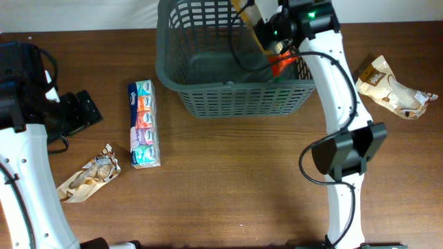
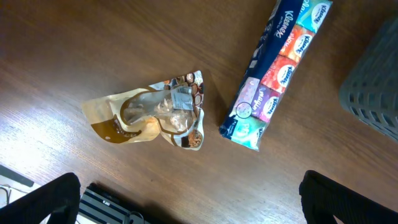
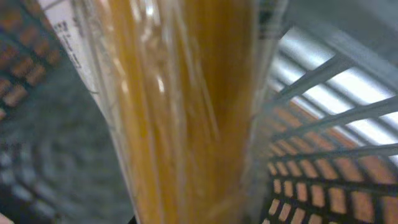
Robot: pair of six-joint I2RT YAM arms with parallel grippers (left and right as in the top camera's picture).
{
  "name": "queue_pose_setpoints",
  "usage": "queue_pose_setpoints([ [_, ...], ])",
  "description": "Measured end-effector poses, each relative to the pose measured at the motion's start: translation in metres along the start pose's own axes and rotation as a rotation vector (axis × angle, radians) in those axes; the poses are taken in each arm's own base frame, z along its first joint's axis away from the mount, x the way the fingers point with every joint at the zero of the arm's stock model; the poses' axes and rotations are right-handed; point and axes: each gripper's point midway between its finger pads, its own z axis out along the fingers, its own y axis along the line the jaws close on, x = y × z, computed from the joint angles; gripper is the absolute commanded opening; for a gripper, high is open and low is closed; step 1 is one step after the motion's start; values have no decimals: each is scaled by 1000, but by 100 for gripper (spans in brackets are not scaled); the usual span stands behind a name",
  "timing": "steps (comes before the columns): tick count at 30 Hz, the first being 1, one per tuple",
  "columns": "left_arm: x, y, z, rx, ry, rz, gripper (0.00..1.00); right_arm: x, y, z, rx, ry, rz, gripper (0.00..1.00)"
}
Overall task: Pack container
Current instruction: 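Lift the pasta package with the right gripper and carry it over the basket, then lower the pasta package into the basket and open the right gripper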
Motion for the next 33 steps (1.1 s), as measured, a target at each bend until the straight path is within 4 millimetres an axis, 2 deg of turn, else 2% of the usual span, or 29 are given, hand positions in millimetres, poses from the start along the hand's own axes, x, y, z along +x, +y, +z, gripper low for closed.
queue_pose_setpoints([
  [9,0,0,0,0,0,0,99,32,12,0,-59,127,-171,4],
  [14,0,0,0,0,0,0,99,45,19,-2,-110,168,-342,4],
  [26,0,0,0,0,0,0,99,40,36,-3,-223,83,-660,4],
  [29,0,0,0,0,0,0,99,45,40,4,-254,78,-734,6],
  [33,0,0,0,0,0,0,99,63,45,23,-294,105,-776,7],
])
